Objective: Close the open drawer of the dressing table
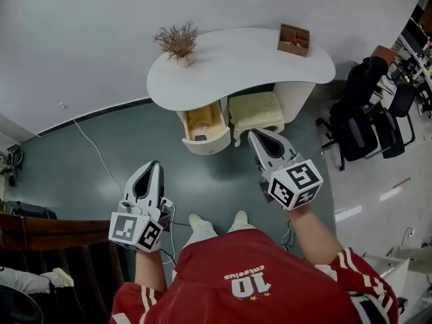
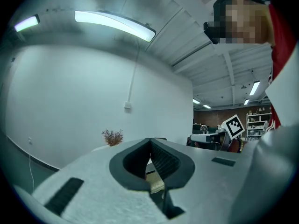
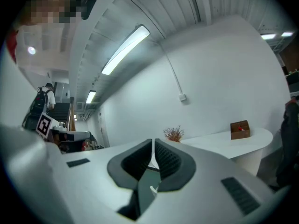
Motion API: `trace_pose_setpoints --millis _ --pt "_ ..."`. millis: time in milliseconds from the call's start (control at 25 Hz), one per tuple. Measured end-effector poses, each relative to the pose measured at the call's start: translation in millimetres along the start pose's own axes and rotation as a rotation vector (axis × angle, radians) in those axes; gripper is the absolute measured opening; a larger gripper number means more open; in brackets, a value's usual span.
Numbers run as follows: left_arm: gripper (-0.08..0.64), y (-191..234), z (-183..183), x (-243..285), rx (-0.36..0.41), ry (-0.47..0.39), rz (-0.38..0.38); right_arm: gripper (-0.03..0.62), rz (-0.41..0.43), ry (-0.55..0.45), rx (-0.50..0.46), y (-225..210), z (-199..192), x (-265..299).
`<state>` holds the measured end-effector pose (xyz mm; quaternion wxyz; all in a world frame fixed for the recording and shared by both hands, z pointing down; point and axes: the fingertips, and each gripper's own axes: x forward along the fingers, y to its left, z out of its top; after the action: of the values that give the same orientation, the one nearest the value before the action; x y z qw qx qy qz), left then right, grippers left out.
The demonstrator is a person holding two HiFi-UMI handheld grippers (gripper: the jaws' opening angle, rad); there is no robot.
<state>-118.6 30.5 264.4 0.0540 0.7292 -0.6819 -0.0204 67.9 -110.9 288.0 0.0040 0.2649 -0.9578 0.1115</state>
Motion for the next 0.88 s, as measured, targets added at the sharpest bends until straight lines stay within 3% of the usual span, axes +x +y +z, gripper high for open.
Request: trace_pose_setpoints --millis 200,440,560,880 --pt "0.000 12 3 28 0.010 0.000 -0.045 0.114 0.012 0.013 -0.025 4 -3 18" --pt "0.000 32 -8 49 0.016 0.026 -0.149 0.213 -0.055 0.045 -0.097 16 -15 40" --pt "0.000 48 -19 51 0.044 0.042 -0.198 0.227 -0.097 0.086 -0.114 21 -32 56" --pt "0.000 105 -53 51 0.012 0.080 -0.353 0.226 -0.206 0.240 -0.086 40 -108 93"
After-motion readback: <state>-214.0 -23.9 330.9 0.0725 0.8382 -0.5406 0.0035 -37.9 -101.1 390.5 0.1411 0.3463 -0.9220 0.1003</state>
